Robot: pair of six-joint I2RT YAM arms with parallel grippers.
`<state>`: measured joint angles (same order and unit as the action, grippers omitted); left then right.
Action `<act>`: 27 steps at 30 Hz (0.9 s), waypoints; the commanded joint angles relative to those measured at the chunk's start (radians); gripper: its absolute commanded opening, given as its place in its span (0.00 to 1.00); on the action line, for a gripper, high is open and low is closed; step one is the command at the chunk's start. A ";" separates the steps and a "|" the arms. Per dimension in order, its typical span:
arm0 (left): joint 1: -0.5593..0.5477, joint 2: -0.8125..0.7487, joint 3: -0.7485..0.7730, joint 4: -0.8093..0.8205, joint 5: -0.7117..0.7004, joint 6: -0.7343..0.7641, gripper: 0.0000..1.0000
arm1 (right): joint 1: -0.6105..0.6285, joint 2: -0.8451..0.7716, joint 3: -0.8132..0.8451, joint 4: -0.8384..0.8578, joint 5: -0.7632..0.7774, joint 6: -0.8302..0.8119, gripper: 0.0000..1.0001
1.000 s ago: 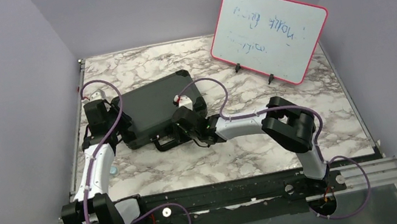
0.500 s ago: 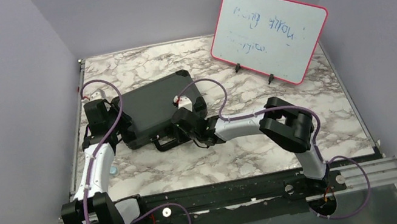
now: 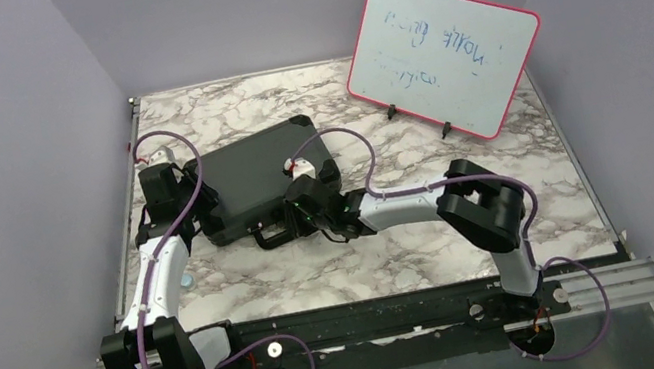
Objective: Pack up texas hold em set
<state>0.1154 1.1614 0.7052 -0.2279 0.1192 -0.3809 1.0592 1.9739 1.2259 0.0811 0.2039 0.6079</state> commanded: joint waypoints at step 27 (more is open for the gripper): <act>-0.032 0.109 -0.064 -0.213 -0.044 0.005 0.23 | 0.005 0.251 0.104 -0.039 0.213 0.066 0.03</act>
<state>0.1089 1.1835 0.7067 -0.2123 0.1123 -0.3813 1.0737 2.1098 1.3724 0.0086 0.3058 0.6548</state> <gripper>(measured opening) 0.243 0.044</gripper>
